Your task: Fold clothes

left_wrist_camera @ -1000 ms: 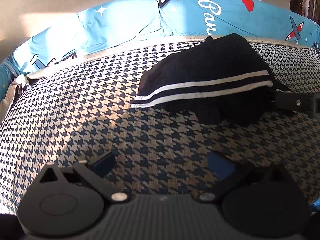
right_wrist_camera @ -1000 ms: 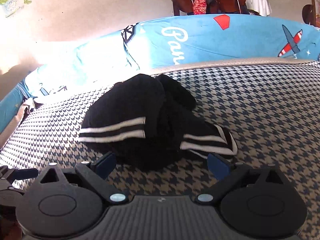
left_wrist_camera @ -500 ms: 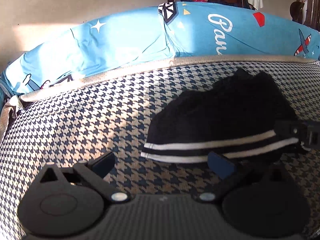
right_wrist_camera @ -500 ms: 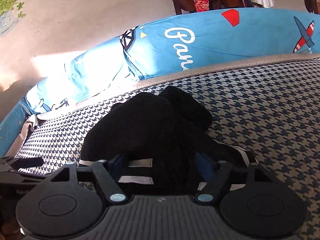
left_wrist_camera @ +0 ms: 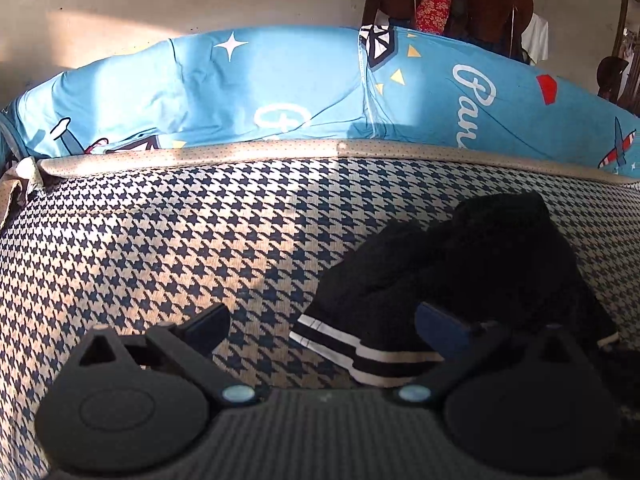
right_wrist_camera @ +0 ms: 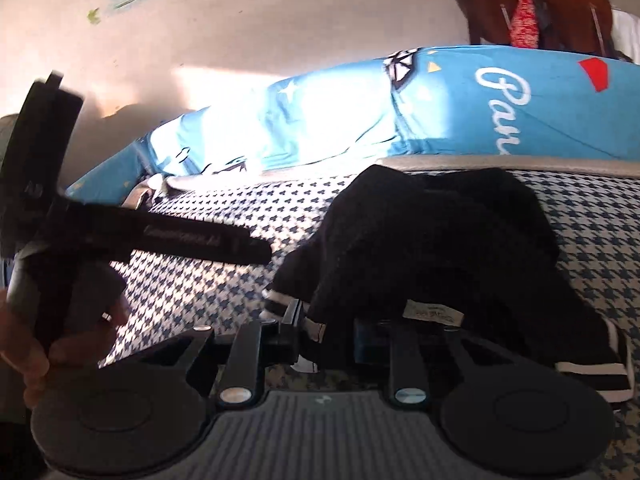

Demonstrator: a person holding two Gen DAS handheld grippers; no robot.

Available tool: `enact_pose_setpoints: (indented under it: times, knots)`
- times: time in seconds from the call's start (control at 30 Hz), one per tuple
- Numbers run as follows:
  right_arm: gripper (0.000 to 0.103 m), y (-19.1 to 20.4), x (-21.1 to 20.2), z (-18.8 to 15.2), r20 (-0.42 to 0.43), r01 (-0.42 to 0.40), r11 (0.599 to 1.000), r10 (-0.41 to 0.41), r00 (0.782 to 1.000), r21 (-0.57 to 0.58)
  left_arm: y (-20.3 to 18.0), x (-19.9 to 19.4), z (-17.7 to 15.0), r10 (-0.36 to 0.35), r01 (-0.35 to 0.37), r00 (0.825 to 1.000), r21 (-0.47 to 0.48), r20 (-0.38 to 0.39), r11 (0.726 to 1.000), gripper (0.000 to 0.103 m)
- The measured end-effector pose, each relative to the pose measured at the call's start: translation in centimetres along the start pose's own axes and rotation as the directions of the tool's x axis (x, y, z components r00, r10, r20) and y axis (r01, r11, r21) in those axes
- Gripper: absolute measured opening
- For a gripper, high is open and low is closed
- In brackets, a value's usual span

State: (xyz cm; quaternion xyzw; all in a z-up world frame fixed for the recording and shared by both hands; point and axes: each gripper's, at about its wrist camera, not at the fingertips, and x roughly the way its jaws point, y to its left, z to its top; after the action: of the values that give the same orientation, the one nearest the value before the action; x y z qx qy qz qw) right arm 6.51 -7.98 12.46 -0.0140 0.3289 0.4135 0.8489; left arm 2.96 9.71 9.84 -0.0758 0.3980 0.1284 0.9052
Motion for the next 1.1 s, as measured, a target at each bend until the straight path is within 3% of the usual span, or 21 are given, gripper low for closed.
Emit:
enact_pose_setpoints:
  times: [0.33, 0.57, 0.83, 1.1]
  knots:
    - [0.025, 4.7, 2.6, -2.4, -0.125, -0.122, 0.983, 0.105, 0.987, -0.139, -0.4, -1.0, 0.0, -0.077, 0.076, 0.996, 0.007, 0.045, 0.997, 0.103]
    - [0.026, 6.2, 2.9, -3.4, -0.192, -0.184, 0.961, 0.145, 0.971, -0.205, -2.0, -1.0, -0.6, -0.137, 0.134, 0.990, 0.080, 0.037, 0.988, 0.103]
    - [0.027, 4.5, 0.7, -3.3, -0.184, -0.159, 0.966, 0.122, 0.975, -0.204, -1.6, 1.5, -1.6, -0.049, 0.054, 0.996, 0.074, -0.068, 0.996, 0.103]
    - [0.028, 1.4, -3.9, -3.1, -0.109, -0.100, 0.979, 0.082, 0.991, -0.176, 0.3, 2.8, -2.5, 0.018, -0.011, 0.990, 0.045, -0.142, 0.999, 0.103]
